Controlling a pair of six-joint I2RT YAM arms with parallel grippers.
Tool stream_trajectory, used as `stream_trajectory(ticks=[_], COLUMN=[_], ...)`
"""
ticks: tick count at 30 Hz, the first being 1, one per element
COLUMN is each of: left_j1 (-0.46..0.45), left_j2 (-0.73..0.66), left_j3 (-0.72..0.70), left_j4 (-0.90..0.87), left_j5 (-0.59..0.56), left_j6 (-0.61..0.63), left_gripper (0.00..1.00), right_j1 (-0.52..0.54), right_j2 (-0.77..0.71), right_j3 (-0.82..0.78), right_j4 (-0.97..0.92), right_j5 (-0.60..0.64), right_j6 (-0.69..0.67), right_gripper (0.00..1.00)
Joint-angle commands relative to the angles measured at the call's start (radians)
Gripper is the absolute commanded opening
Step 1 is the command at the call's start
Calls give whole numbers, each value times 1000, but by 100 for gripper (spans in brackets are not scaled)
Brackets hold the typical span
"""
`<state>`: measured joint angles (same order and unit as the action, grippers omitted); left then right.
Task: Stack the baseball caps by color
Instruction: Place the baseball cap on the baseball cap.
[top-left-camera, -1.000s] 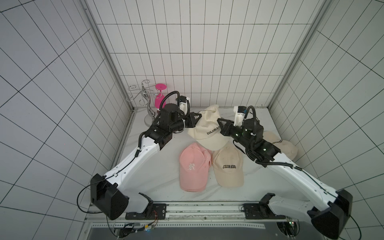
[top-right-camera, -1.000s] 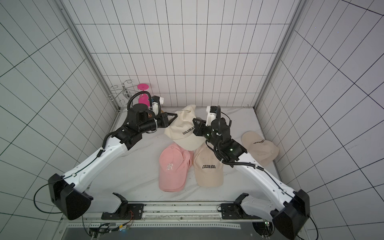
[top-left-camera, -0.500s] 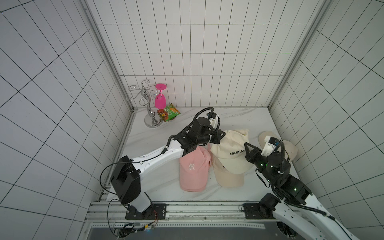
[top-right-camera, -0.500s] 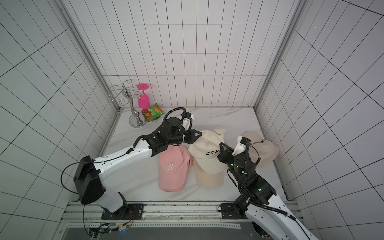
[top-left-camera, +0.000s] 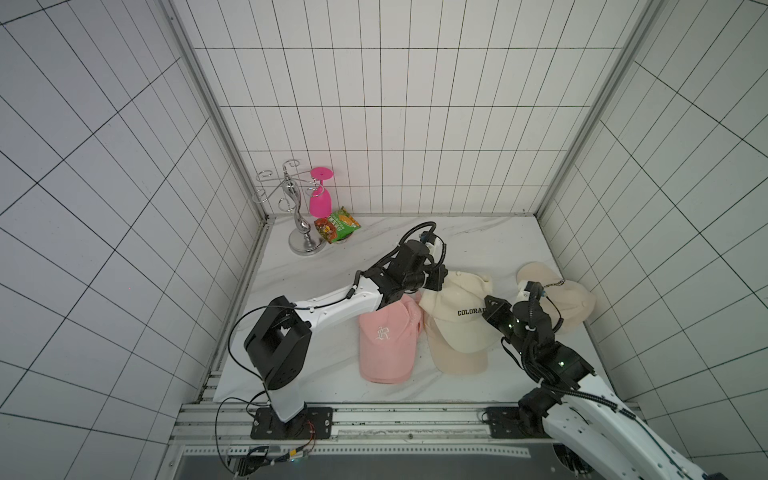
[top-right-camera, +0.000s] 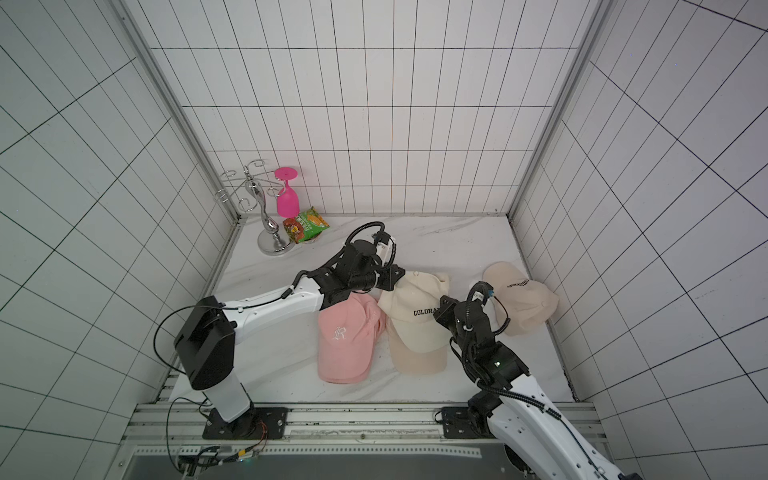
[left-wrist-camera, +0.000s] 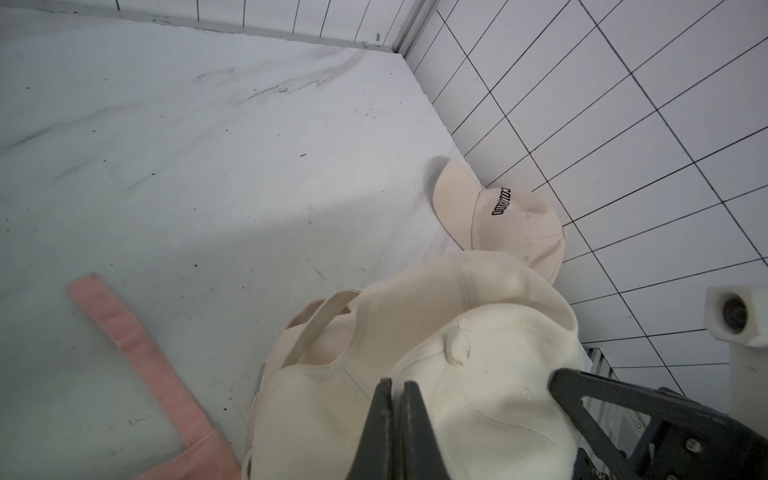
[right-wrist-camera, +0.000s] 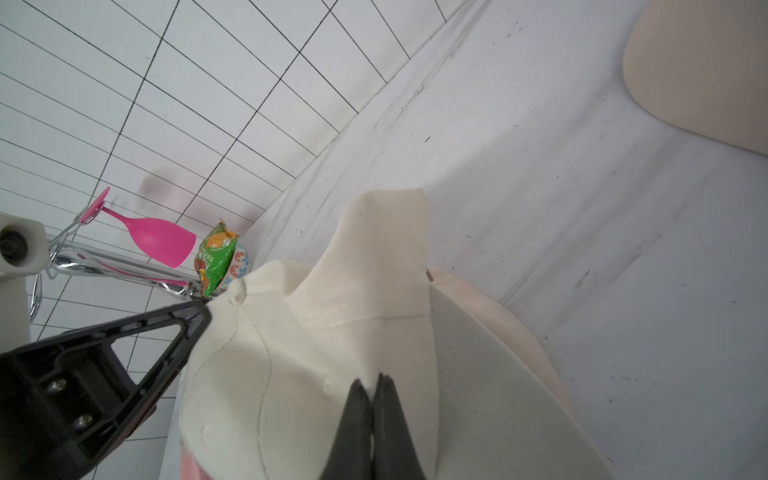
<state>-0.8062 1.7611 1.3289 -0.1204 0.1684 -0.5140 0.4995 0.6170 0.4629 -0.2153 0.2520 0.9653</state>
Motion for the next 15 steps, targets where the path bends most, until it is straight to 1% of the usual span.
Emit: stream_trajectory(ticks=[1, 6, 9, 14, 15], left_j1=[62, 70, 70, 67, 67], left_j2=[42, 105, 129, 106, 95], left_j3=[56, 106, 104, 70, 68], left_j4=[63, 56, 47, 60, 48], left_j5=[-28, 38, 49, 56, 59], left_j6=[30, 70, 66, 47, 47], left_gripper=[0, 0, 0, 0, 0], right_j1=[-18, -18, -19, -18, -18], right_j2=[17, 44, 73, 80, 81], right_j3=[-53, -116, -155, -184, -187], right_j4=[34, 70, 111, 102, 102], right_j5=[5, -18, -36, -8, -14], right_j6=[54, 79, 106, 201, 209], right_gripper=[0, 0, 0, 0, 3])
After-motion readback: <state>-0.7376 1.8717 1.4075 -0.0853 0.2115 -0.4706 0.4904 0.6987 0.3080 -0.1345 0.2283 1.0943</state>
